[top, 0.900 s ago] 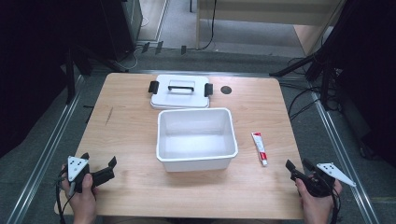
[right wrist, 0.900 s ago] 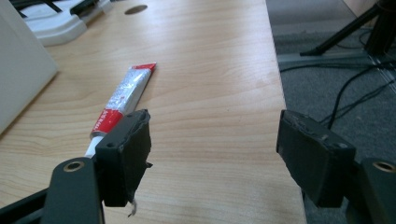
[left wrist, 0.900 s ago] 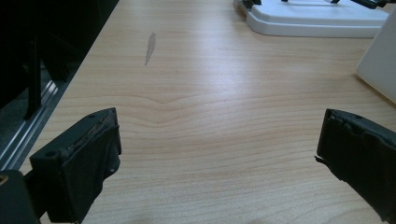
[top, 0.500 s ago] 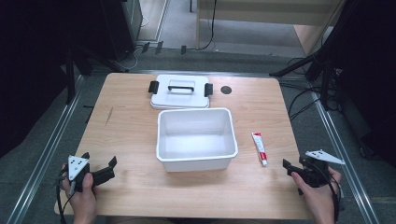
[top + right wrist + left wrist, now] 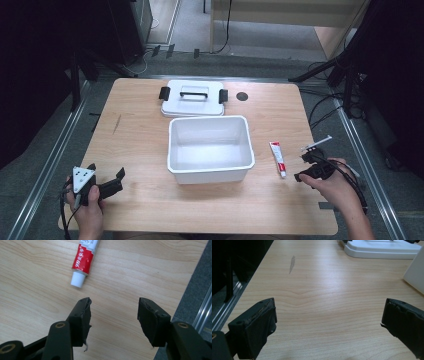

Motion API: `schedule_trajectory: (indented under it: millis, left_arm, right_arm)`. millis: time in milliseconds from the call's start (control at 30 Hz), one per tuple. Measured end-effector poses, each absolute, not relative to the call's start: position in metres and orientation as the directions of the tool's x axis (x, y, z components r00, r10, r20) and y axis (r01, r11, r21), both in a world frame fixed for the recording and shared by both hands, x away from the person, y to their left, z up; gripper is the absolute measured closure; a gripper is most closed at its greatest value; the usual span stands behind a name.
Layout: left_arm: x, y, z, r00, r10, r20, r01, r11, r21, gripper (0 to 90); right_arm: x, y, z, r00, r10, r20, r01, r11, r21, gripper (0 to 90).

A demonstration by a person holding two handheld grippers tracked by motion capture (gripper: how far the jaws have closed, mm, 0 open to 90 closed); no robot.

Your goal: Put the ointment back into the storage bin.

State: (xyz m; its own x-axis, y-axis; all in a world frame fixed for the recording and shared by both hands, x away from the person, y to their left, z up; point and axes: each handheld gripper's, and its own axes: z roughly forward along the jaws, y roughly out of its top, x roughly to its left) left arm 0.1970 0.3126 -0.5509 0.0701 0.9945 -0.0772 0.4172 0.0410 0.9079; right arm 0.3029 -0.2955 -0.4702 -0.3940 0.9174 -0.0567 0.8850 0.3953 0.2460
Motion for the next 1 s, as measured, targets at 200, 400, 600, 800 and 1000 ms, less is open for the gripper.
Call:
schedule_trajectory:
  millis: [200, 400, 600, 800, 1000]
  left_arm:
    - [0.197, 0.312, -0.551, 0.072, 0.995, -0.074, 0.417, 0.037, 0.908, 0.1]
    - [0.197, 0.312, -0.551, 0.073, 0.995, -0.074, 0.420, 0.036, 0.907, 0.1]
    - [0.197, 0.312, -0.551, 0.075, 0.994, -0.076, 0.420, 0.038, 0.907, 0.1]
    - [0.198, 0.312, -0.551, 0.075, 0.994, -0.076, 0.420, 0.037, 0.907, 0.1]
    - [0.198, 0.312, -0.551, 0.077, 0.994, -0.073, 0.420, 0.034, 0.907, 0.1]
  right_arm:
    - [0.323, -0.274, -0.465, -0.363, 0.931, -0.046, 0.919, 0.366, 0.148, 49.5]
    - [0.338, -0.252, -0.469, -0.366, 0.931, -0.009, 0.927, 0.365, 0.083, 54.0]
    - [0.353, -0.241, -0.480, -0.341, 0.940, -0.018, 0.939, 0.341, 0.031, 56.5]
    - [0.365, -0.238, -0.486, -0.295, 0.955, 0.012, 0.955, 0.295, 0.019, 58.2]
    - [0.373, -0.237, -0.493, -0.278, 0.961, 0.015, 0.961, 0.278, 0.006, 60.3]
